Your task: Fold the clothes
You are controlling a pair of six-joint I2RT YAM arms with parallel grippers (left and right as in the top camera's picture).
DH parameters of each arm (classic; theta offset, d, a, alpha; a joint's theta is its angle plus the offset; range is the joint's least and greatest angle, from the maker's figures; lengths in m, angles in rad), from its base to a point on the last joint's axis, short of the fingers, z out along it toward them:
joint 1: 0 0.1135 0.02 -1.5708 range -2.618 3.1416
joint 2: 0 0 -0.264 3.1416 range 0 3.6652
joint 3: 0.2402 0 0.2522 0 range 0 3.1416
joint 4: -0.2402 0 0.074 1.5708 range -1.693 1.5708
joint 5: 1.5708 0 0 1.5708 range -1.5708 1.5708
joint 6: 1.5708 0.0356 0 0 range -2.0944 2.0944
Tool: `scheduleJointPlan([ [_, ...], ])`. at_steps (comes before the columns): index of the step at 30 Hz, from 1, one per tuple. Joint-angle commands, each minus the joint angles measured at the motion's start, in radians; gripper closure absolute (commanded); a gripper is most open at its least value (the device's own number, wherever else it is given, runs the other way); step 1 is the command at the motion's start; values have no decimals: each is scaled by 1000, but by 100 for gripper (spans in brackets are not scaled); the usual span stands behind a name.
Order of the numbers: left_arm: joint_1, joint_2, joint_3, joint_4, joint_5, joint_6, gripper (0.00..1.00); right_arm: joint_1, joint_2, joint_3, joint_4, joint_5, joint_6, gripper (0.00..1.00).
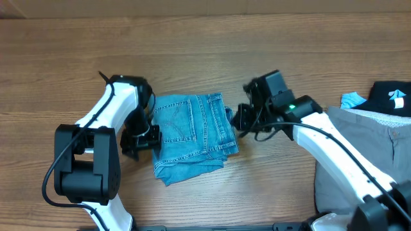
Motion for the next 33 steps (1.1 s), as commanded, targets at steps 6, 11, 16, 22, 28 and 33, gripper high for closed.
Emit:
scheduleJointPlan([
  [6,-2,-13,138,148,142,21,16,32,148,-125,189,-76,154,96],
  [11,2,-13,138,188,114,20,0,32,306,-170,202,-98,306,96],
  [16,21,-13,126,187,106,20,0,32,367,-170,192,-98,370,96],
  [22,25,-13,34,251,48,21,0,32,367,-169,188,-99,365,96],
  [28,26,-13,-114,499,247,101,0,32,367,-169,189,-99,352,96],
  [33,26,-13,-206,654,521,268,0,32,367,-169,189,-99,336,96],
])
